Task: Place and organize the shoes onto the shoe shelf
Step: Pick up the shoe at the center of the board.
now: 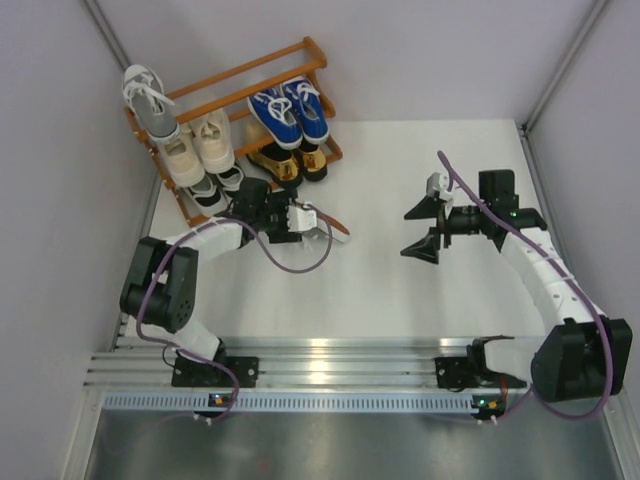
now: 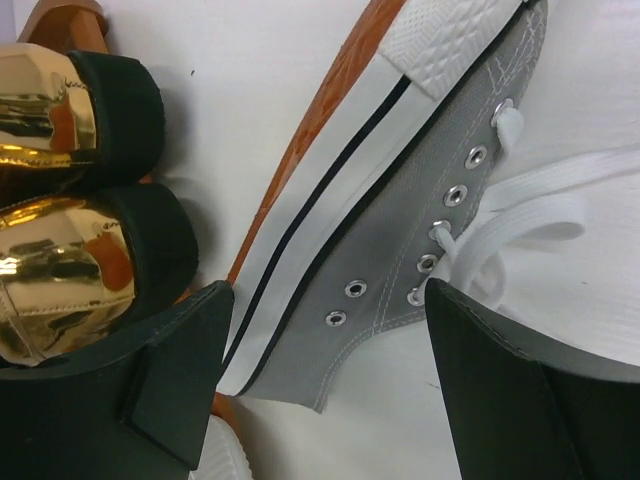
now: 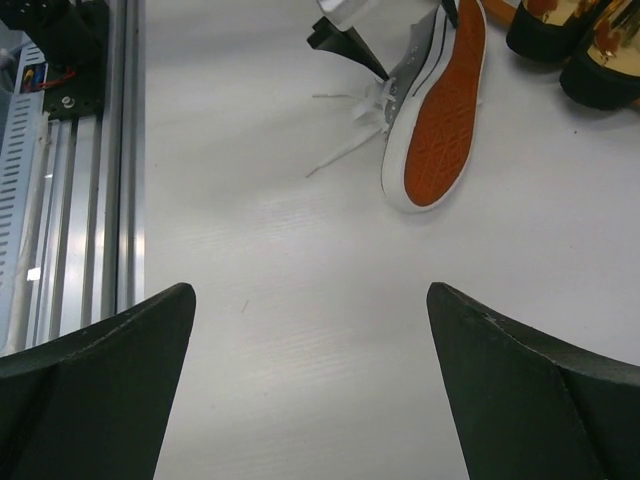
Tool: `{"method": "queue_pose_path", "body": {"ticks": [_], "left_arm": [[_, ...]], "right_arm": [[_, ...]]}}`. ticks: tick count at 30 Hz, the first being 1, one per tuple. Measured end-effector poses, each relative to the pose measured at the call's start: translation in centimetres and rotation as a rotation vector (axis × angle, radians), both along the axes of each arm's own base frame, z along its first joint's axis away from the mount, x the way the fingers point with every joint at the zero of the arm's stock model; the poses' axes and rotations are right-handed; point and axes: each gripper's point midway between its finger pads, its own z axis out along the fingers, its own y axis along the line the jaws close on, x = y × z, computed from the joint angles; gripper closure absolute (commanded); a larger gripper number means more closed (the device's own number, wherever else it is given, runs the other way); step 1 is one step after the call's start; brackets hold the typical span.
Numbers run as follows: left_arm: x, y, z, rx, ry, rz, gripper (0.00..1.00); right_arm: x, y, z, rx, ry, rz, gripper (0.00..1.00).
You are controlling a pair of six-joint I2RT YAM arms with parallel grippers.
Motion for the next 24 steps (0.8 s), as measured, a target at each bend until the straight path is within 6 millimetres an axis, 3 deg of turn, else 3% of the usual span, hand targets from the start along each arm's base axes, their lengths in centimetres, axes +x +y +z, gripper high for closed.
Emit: {"method": "queue_pose_path", "body": {"ticks": [3, 9, 12, 15, 17, 18, 20, 21, 24], "left_arm": [[1.3, 0.1, -0.7, 0.047, -0.016, -0.015, 0.17], [3.7, -0.5, -0.4, 0.079, -0.048, -0.046, 0.19], [4.5, -0.9, -1.1, 0.085, -0.018, -0.059, 0.26], [4.4, -1.2, -2.2, 0.094, 0.023, -0.071, 0.44], [4.4, -1.5, -2.2, 0.094, 0.018, -0.082, 0.62], [4.5, -1.8, -2.1, 0.091, 0.010, -0.092, 0.80], [4.6, -2.6, -1.2, 0.077, -0.019, -0.108, 0.96], [4.6, -2.9, -0.9, 0.073, -0.022, -0.105, 1.00], [4.4, -3.3, -0.7, 0.053, -0.002, -0.067, 1.00]], "right_arm": [[-0.5, 0.0, -0.2, 0.006, 0.006, 0.022, 0.00], [-1.3, 0.1, -1.0, 0.010, 0.045, 0.055, 0.01], [-1.6, 0.1, -1.3, 0.008, 0.057, 0.067, 0.01], [-1.8, 0.1, -1.2, 0.008, 0.055, 0.075, 0.00], [-1.9, 0.1, -1.3, 0.007, 0.058, 0.077, 0.01], [-2.0, 0.1, -1.3, 0.007, 0.060, 0.078, 0.01], [-2.0, 0.1, -1.4, 0.005, 0.060, 0.080, 0.01], [-2.0, 0.1, -1.4, 0.005, 0.059, 0.081, 0.01], [-2.1, 0.0, -1.5, 0.001, 0.049, 0.087, 0.01]]}}
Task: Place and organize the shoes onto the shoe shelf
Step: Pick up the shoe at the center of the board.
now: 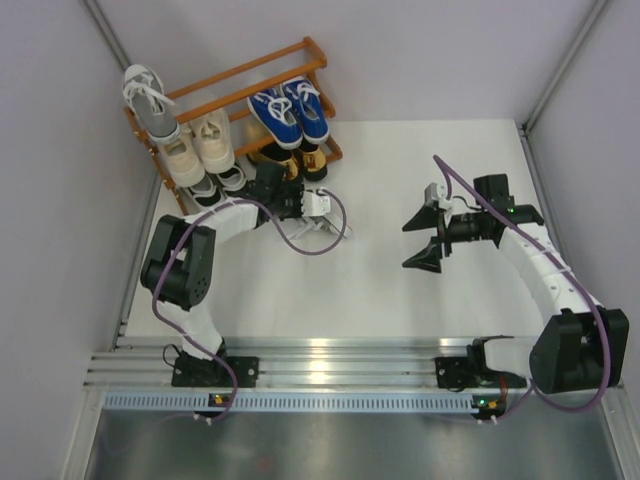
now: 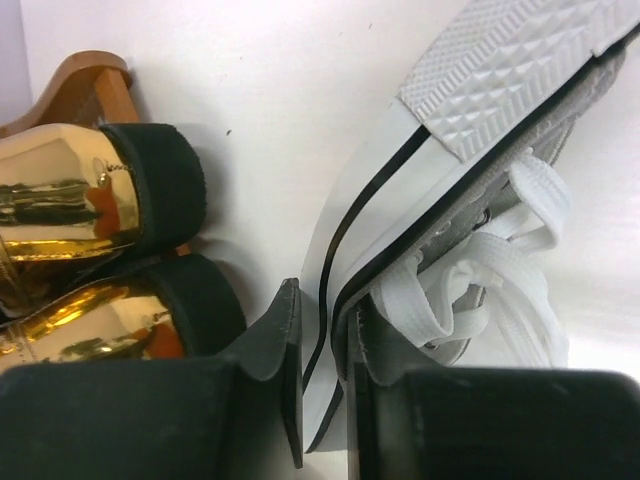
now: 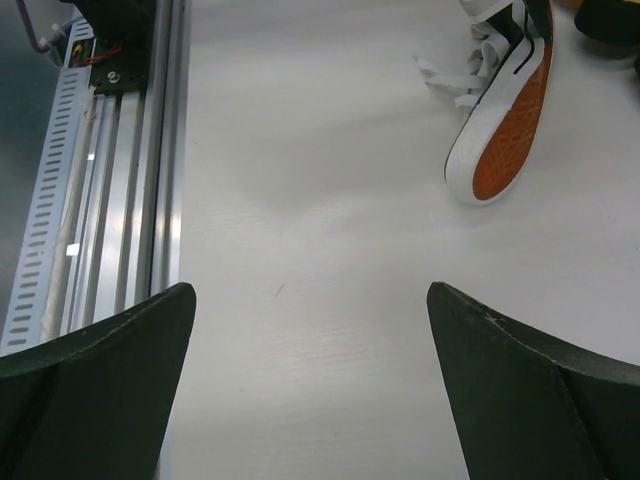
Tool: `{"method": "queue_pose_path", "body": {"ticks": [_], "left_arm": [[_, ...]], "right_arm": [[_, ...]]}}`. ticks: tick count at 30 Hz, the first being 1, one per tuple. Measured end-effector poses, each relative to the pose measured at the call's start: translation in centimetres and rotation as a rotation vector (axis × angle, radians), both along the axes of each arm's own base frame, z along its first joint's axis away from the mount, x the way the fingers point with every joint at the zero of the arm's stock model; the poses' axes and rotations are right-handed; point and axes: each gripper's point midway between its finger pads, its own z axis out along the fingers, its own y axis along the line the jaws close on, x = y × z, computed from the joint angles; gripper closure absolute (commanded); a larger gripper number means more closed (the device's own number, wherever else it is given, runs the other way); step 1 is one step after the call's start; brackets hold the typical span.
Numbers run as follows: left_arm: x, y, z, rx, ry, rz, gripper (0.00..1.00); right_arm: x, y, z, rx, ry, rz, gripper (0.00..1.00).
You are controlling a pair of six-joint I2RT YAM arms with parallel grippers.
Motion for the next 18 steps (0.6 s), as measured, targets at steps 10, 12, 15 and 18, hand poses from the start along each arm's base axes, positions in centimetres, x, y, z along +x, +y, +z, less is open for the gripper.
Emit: {"method": "queue_pose_path", "body": {"ticks": [10, 12, 15, 18], "left_arm": [[-9.5, -4.6, 3.7, -0.385, 0.486, 0.223, 1.00], [-12.2, -5.2, 4.1, -0.465, 0.623, 0.307, 1.00], [-15.6, -5.7, 3.7, -0.574, 0.825, 0.433, 1.00], [-18.3, -5.9, 2.7, -0.694, 1.007, 0.567, 1.00]], "right_arm": [[-2.4, -0.4, -1.2, -0.028, -0.097, 0.142, 0.01], [-2.6, -0.3, -0.9, -0.022, -0.099, 0.152, 0.01], [-2.5, -0.2, -0.1, -0.008, -0.094, 0.146, 0.01], [-2.2, -0.1, 0.4, 0.009, -0.043, 0.115, 0.01]]}}
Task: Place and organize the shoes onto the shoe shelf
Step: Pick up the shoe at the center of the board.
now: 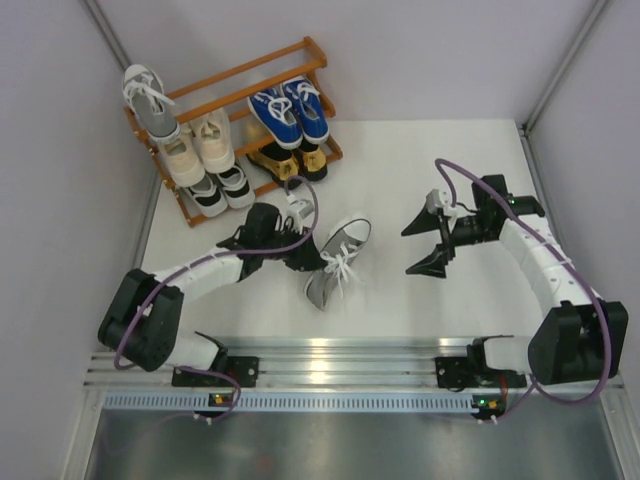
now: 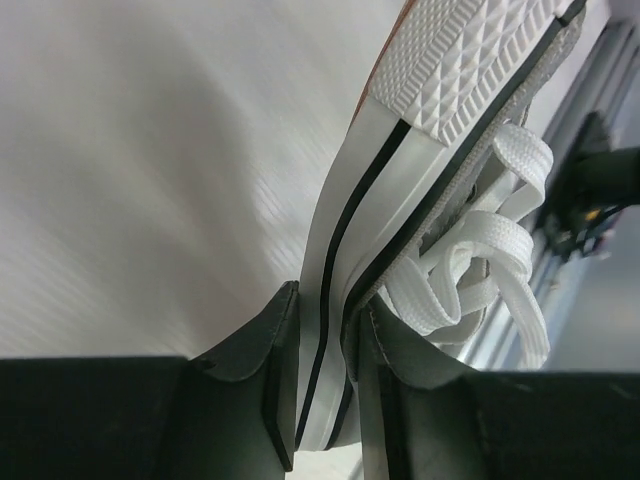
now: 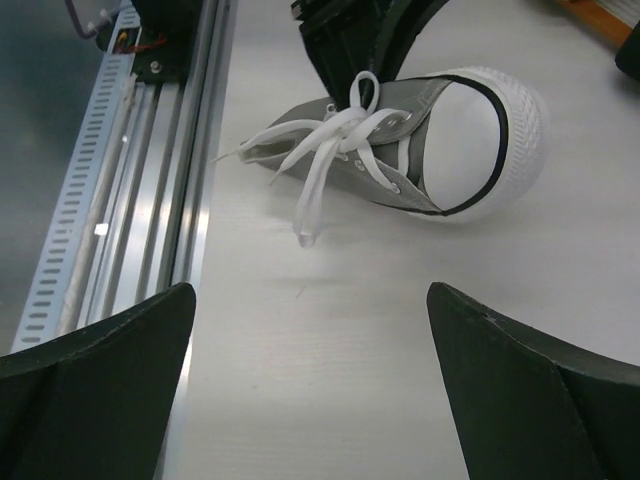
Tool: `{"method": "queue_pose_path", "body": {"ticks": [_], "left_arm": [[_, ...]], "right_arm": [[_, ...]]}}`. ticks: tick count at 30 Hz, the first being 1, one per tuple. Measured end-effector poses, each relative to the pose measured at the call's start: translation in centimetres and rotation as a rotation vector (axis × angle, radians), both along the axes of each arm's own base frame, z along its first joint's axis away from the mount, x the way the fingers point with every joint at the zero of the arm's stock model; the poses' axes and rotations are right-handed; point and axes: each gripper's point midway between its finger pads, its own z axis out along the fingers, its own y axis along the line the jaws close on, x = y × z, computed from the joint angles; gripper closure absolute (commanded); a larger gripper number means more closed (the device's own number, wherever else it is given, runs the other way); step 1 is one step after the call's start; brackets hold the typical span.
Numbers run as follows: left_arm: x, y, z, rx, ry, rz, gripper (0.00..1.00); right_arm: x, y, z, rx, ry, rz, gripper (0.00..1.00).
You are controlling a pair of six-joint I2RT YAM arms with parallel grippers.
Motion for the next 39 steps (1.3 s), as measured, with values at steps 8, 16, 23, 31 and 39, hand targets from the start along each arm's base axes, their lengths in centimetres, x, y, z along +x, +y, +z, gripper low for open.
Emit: {"method": "queue_pose_path", "body": {"ticks": [8, 16, 23, 31, 39], "left_arm": [[-4.3, -2.9, 0.8, -0.180, 0.265, 0.146, 1.00], [-5.3, -5.2, 5.3, -0.317, 0.240, 0.120, 1.00], [-5.3, -5.6, 6.8, -0.369, 0.242, 0.129, 1.00], [-5.8, -6.6, 8.2, -0.408, 0.255, 0.102, 1.00], [-6.1, -6.9, 10.9, -0.473, 0.203, 0.082, 0.83]], "right_arm": [[1.5, 1.9, -0.5, 0.020, 0.193, -0.101, 0.01], [4.3, 3.5, -1.4, 0.020, 0.366, -0.236, 0.01], [4.1, 4.9, -0.6, 0.078, 0.481, -0.190, 0.02], [1.6, 8.4, 1.1, 0.094, 0.515, -0.017, 0.37], [2.2, 8.9, 3.7, 0.129, 0.529, 0.034, 1.00]]}}
